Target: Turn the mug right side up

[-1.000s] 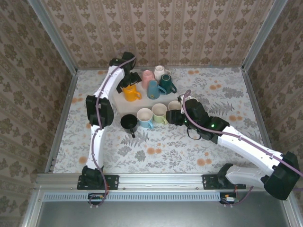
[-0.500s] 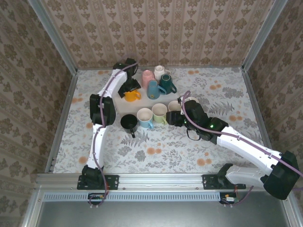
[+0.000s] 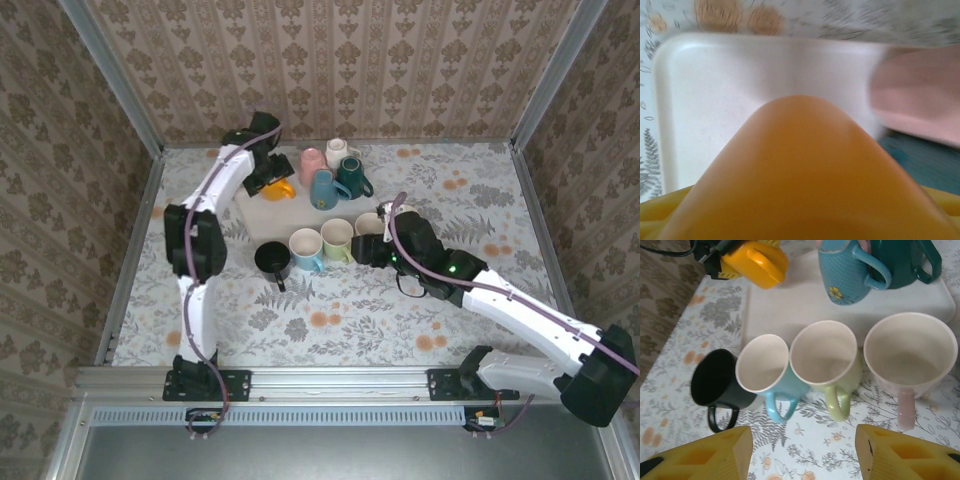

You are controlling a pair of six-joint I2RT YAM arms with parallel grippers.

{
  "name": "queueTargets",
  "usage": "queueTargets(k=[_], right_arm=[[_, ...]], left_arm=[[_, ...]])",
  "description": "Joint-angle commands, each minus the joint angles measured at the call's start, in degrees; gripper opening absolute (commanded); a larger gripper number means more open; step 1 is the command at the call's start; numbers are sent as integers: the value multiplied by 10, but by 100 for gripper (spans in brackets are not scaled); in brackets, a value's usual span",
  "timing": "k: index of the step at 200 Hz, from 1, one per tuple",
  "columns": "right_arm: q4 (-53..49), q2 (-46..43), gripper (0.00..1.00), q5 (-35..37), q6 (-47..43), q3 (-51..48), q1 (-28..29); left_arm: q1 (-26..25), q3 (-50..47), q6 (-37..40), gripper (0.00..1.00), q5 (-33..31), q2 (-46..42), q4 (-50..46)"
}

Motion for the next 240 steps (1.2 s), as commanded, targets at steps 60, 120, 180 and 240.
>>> queueTargets(k=[60,120,180,240], right_arm=[[114,-19,58,-210,24,51,-18],[308,28,73,-363,193,56,-48],[317,87,75,-359,201,87,-65],[453,123,57,-428,256,72,-75]], left_arm=[[13,-528,-170,56,325,-351,1019],[-12,-653,-222,55,364,-400,1257],[-88,-689,-120,53,383,-469,1200],[-117,-707,-45,52,390,-513,1124]])
